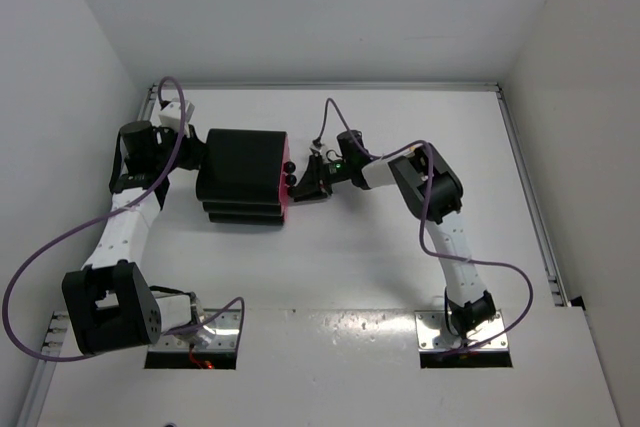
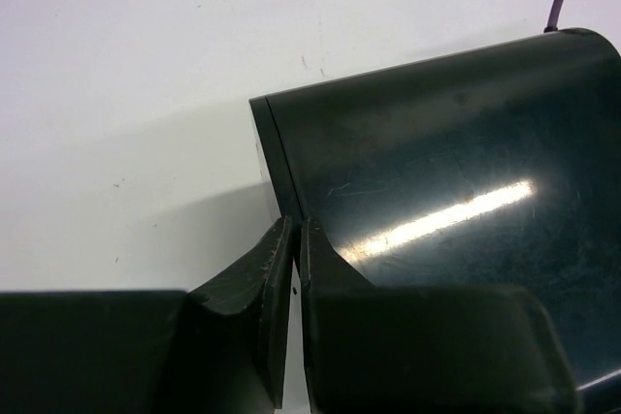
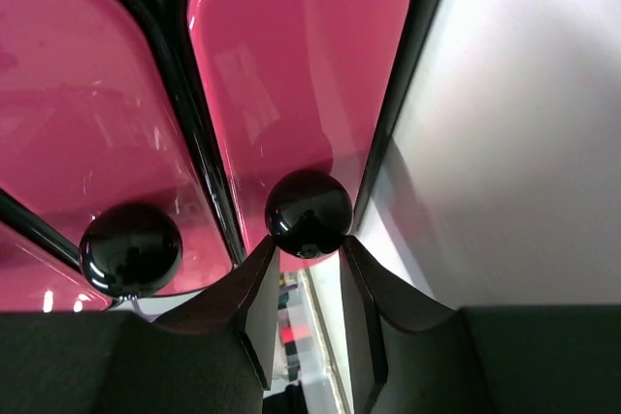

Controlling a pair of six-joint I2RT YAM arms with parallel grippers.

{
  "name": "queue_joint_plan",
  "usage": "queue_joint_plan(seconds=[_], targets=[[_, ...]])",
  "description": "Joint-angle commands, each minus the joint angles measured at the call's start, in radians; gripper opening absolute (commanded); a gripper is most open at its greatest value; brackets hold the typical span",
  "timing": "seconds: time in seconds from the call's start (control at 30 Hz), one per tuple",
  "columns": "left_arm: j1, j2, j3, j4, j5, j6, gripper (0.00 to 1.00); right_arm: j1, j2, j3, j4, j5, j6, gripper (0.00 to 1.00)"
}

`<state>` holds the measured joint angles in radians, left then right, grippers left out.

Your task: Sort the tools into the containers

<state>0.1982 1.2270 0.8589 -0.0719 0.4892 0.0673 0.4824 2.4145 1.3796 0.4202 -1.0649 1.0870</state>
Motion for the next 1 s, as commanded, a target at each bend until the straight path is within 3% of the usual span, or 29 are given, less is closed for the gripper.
queue_joint_plan(seconds=[0.0,0.57,0.67,0.7,0.83,0.97], targets=[[0.009,0.049,-0.073,-0.193,-0.014,0.017,0.13,0.008,0.035,0.056,0.095,0.020,0.066,0.31],[0.009,0.022,-0.073,-0.193,0.014,0.008,0.11,0.008,0.063,0.130,0.147,0.020,0.116,0.37],[0.018,0.013,-0.073,-0.193,-0.012,0.008,0.22,-0.001,0.023,0.096,0.147,0.011,0.105,0.40],[0.018,0.000,-0.073,-0.193,-0.021,-0.003,0.34,-0.014,-0.006,0.084,0.147,0.011,0.105,0.40],[0.043,-0.024,-0.083,-0.163,-0.057,-0.024,0.60,-0.036,-0.084,-0.009,0.147,-0.010,0.068,0.44],[0.062,-0.034,-0.070,-0.163,-0.057,-0.034,0.65,-0.073,-0.213,-0.094,0.089,-0.020,-0.002,0.46]])
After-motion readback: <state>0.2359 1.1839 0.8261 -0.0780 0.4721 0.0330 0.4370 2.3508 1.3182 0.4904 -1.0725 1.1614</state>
